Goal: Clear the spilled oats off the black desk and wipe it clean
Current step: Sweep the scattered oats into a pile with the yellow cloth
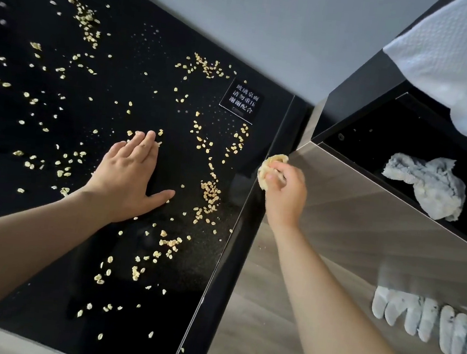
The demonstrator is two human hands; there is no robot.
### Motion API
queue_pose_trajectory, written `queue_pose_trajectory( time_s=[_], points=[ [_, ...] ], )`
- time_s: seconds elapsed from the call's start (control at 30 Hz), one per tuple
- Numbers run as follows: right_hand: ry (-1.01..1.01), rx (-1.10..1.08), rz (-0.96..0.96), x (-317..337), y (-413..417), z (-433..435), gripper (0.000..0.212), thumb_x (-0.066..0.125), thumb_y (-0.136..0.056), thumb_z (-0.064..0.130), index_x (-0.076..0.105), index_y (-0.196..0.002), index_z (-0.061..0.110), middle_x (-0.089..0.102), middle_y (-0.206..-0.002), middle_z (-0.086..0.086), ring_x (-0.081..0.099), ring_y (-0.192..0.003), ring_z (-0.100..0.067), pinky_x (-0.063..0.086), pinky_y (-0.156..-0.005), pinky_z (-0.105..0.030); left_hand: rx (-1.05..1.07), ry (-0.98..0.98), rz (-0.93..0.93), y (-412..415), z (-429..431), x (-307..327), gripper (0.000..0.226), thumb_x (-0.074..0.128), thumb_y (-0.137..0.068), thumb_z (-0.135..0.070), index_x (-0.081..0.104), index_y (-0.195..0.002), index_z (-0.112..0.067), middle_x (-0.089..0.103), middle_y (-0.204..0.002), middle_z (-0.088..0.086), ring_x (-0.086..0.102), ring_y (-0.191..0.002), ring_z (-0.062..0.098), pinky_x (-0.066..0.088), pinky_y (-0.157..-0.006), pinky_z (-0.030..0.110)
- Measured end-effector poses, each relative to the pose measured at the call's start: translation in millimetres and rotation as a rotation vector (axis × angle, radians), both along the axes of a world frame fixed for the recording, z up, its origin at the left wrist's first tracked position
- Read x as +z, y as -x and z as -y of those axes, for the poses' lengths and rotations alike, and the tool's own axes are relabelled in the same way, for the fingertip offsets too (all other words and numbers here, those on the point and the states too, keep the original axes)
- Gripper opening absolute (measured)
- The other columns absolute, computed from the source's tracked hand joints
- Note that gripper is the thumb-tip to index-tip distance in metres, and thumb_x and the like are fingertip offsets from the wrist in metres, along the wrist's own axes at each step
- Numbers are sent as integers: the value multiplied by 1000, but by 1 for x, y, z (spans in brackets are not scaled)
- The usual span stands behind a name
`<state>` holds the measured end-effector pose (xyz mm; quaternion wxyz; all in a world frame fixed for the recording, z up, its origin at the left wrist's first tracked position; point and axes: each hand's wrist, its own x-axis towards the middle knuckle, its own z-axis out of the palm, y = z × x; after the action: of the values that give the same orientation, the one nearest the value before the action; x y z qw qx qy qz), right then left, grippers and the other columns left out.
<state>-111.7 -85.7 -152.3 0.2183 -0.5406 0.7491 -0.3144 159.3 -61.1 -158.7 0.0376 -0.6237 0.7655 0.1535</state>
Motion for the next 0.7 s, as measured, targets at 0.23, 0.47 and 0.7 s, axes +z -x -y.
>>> queue_pose_trajectory(
  time_s=[0.23, 0.47, 0.7],
  points=[
    [3, 294, -10, -32, -43, -103, 24, 61, -87, 5, 69, -104, 18, 58, -111, 6, 51, -105, -8, 32, -92, -4, 7, -46, 7, -4, -3, -6, 95, 41, -85, -67, 16, -152, -5, 1, -161, 8, -2, -149, 22, 6, -121, 41],
    [-53, 270, 166, 3, -20, -113, 21, 60, -87, 4, 68, -96, 21, 57, -106, 11, 53, -101, -1, 40, -84, -8, 26, -73, -52, -9, -62, 6, 107, 18, -75, -81, 15, -153, -8, -4, -161, 2, -8, -147, 15, -1, -120, 36],
    [38, -131, 108, -10, 9, -38, 19, 55, -90, 6, 66, -103, 15, 52, -113, 1, 55, -102, -20, 34, -79, -14, 79, -80, -20, -22, -104, 10, 109, 14, -70, -80, 11, -153, -10, -9, -160, -1, -12, -146, 13, -3, -120, 37]
  ],
)
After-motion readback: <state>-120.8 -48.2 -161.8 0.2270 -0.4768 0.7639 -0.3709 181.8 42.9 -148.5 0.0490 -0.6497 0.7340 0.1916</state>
